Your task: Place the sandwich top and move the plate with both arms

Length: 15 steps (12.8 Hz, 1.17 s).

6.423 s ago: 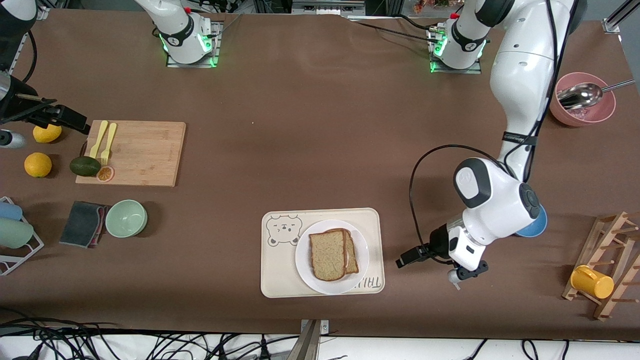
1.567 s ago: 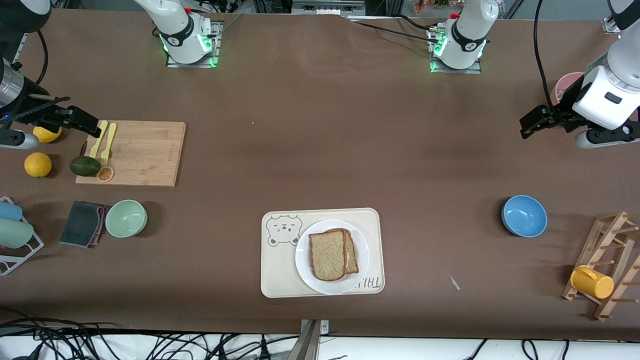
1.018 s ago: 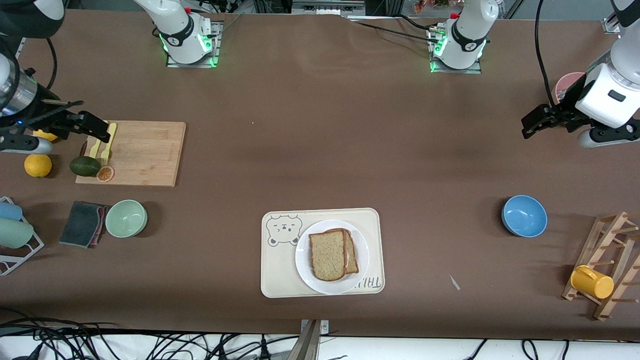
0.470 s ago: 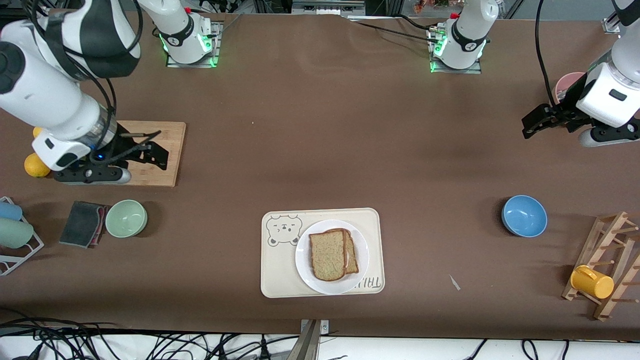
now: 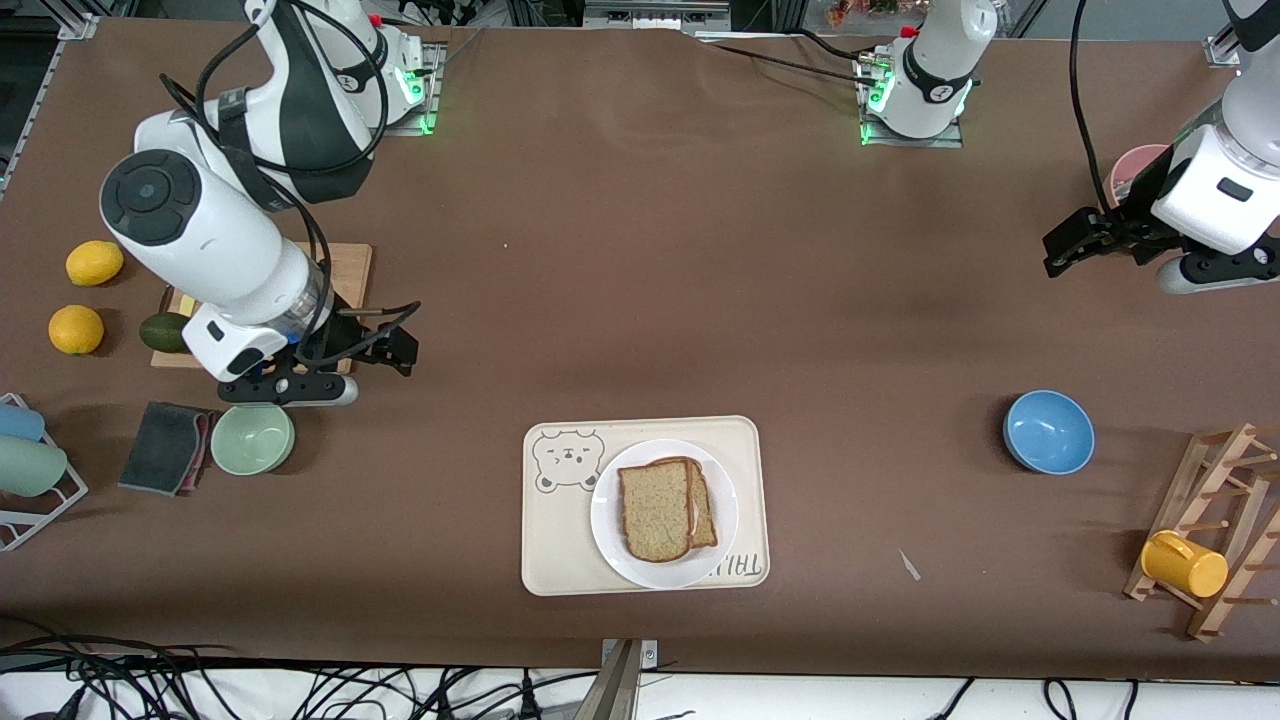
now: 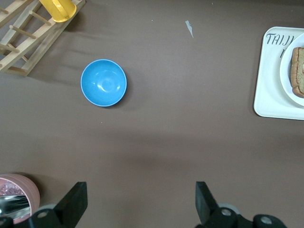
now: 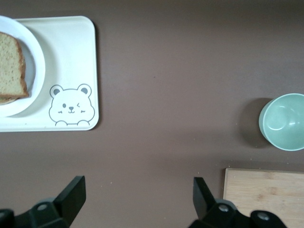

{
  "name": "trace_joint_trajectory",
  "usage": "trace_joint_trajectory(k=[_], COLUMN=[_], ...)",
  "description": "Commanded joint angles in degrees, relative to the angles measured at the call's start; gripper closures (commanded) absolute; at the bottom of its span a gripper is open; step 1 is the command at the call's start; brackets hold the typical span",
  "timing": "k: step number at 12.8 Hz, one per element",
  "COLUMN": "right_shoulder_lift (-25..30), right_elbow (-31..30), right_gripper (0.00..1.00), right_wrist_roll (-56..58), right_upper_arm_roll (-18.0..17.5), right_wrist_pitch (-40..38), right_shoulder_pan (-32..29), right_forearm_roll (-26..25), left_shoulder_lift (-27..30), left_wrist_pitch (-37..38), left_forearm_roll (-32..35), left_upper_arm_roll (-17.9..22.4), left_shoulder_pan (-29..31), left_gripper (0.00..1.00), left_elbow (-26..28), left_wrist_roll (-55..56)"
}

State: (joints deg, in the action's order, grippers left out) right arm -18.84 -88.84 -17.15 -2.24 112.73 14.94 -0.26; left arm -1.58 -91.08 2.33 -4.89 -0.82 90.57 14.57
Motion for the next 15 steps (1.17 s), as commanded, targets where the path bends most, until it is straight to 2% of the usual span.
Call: trace_joint_trajectory(k=[1,3,5,7,10,15], right_shoulder_lift=[1.16,1.35,3.97,5.91,11.27,11.37], right_elbow=[2.62,9.35,9.92,10.27,9.31,8.95], right_gripper=[0.00,0.00,0.00,0.00,0.00,0.00], right_wrist_roll=[0.62,7.27,16.83,17.94,10.68,10.29], right_upper_arm_roll=[3.45,7.14,11.09,13.56,14.54,14.19], right_wrist_pitch=[-3.81,-13.81,-18.41,-21.04,-24.65,-25.01], right_shoulder_pan=[-1.67,-2.45,-2.55,-2.55,-2.55,-2.46], right_forearm_roll=[0.26,0.61,0.70,0.61,0.52,1.40], left_shoulder_lift=[-0.71,-0.71,-0.71,-0.71,-0.71,-0.71], left_wrist_pitch=[0.73,0.64,0.73,0.73,0.73,0.81], left_forearm_roll=[1.09,1.09,1.09,1.09,1.09,1.09], left_upper_arm_roll=[-0.20,-0.20,-0.20,-0.20,-0.20,-0.20], left_shoulder_pan=[-0.23,-0.32,-0.32,-0.32,-0.23,-0.32], left_gripper=[0.00,0.00,0.00,0.00,0.00,0.00], left_elbow=[-1.54,-1.63,-1.54,-1.63,-1.63,-1.63], left_wrist_roll=[0.64,0.64,0.64,0.64,0.64,0.64])
